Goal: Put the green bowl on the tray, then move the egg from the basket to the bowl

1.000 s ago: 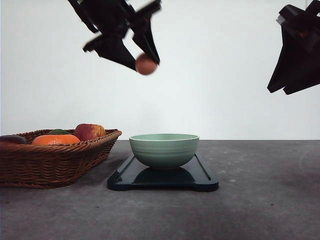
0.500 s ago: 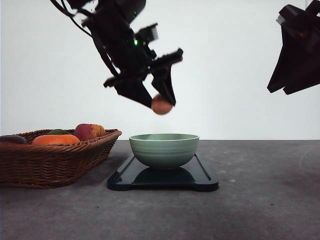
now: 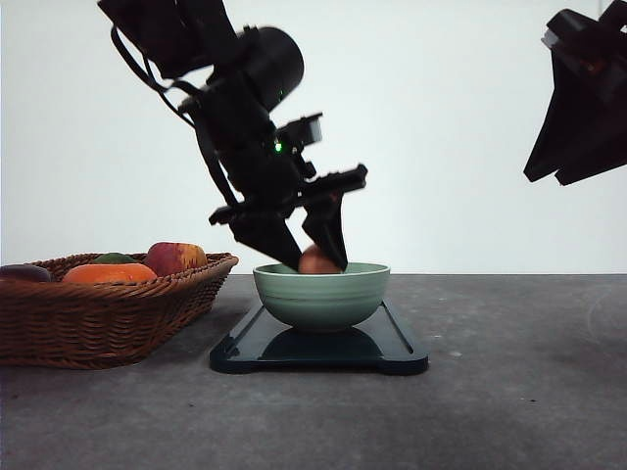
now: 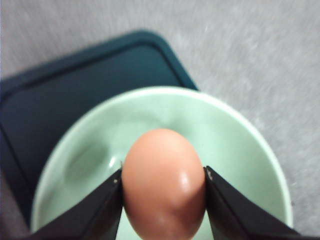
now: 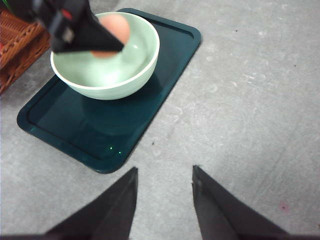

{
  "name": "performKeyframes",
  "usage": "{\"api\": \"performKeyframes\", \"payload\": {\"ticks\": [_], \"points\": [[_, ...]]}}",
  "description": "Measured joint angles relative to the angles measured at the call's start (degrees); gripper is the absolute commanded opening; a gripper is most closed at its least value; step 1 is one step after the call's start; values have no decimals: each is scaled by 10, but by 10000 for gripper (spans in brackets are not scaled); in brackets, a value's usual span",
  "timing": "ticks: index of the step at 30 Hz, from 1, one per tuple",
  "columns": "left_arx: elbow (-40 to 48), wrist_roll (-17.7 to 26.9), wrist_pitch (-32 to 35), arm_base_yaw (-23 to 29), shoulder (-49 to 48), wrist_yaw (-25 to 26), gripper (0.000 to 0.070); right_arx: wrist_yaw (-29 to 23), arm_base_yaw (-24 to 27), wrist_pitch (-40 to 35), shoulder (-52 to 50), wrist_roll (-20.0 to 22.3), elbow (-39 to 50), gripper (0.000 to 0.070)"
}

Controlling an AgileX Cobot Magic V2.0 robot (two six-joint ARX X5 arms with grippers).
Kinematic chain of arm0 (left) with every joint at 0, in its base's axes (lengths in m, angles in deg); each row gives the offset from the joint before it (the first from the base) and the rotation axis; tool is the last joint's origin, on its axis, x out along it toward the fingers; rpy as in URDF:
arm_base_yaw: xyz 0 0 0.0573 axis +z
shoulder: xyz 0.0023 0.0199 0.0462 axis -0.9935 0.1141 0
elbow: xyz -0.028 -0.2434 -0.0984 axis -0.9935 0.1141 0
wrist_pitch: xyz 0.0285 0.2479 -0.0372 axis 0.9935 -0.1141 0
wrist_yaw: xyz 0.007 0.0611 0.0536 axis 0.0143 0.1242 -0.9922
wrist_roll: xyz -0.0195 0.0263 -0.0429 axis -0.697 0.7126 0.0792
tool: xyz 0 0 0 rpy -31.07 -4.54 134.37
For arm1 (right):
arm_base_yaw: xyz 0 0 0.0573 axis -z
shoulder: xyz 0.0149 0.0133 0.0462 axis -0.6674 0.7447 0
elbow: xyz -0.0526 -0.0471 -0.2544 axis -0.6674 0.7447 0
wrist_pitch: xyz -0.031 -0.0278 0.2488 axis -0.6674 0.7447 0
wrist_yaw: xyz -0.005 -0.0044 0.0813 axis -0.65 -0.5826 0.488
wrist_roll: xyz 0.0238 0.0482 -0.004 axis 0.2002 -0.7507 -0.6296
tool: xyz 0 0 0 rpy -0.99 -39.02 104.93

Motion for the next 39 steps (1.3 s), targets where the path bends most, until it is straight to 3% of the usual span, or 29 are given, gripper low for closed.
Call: {"api": "performKeyframes", "payload": {"ticks": [22, 28, 39], "points": [[0, 0, -10, -12, 22, -23, 233, 0, 0, 5, 0, 0, 0, 213], [-18, 0, -18, -12, 22, -23, 357, 0, 0, 6, 0, 0, 0, 213], [-72, 0, -93, -12, 22, -24, 357, 0, 0, 7, 0, 0, 0, 213]]}}
